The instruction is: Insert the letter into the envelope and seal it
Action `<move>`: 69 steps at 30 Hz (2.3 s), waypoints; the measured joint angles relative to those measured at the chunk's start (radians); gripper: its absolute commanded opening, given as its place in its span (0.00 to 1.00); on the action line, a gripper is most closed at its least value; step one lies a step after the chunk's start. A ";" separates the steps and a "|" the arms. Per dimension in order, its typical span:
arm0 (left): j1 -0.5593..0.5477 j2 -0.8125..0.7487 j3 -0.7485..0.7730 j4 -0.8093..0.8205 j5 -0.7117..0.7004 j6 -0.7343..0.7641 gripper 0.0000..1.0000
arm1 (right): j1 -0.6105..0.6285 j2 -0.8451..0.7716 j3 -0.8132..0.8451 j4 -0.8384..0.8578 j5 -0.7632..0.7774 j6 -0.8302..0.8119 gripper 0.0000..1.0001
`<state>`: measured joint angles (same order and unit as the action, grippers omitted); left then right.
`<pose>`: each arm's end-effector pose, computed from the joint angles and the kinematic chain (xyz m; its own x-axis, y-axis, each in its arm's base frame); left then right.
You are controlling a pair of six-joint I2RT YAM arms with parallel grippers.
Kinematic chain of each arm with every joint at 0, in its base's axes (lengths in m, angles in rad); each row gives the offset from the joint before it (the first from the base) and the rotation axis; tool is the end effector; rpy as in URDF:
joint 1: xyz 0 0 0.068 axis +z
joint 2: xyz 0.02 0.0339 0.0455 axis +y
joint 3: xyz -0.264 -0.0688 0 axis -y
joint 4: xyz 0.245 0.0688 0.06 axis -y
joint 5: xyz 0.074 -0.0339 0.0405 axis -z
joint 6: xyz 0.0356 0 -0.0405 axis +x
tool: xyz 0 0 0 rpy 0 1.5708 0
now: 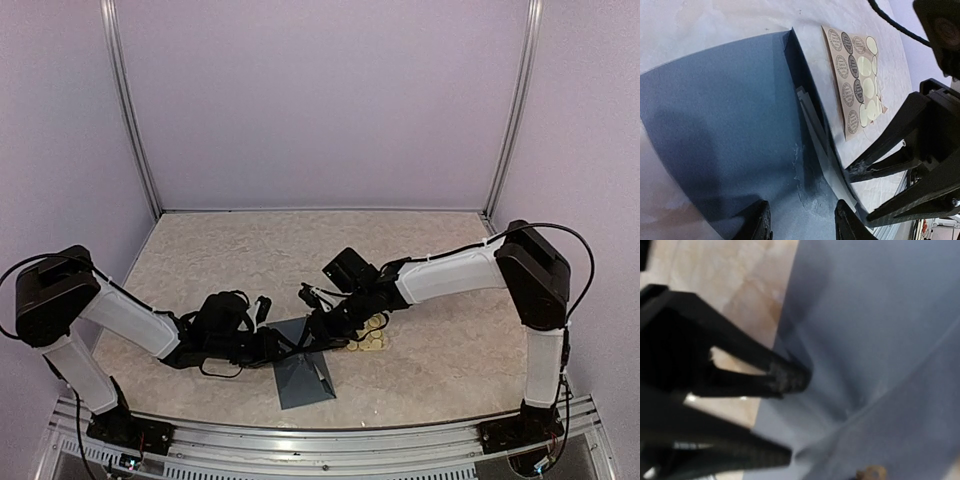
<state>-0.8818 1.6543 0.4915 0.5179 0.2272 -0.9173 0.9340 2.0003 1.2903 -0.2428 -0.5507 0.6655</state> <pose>0.1726 -0.2221 0.1102 -0.9203 -0.0994 -0.3784 0.2234 0.6605 -0.7168 0.2320 0.3450 0.1543 -0.9156 -0.3531 -0.1924 -0.3815 0.6114 0.6932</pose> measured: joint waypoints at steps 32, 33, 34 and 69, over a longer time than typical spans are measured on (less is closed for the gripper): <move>-0.011 -0.211 0.081 -0.081 -0.080 0.058 0.51 | -0.261 -0.305 -0.251 0.044 0.168 -0.099 0.50; -0.011 -0.218 0.083 -0.085 -0.084 0.060 0.51 | -0.288 -0.304 -0.264 0.039 0.174 -0.108 0.49; -0.011 -0.224 0.083 -0.088 -0.087 0.063 0.51 | -0.315 -0.304 -0.275 0.034 0.177 -0.117 0.49; -0.011 -0.362 0.083 -0.176 -0.174 0.104 0.59 | -0.413 -0.193 -0.326 0.272 -0.136 -0.103 0.00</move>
<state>-0.8928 1.2926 0.5743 0.3420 0.0532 -0.8131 0.5213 1.8069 0.9646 0.0292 -0.6865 0.5629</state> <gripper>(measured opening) 0.541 0.003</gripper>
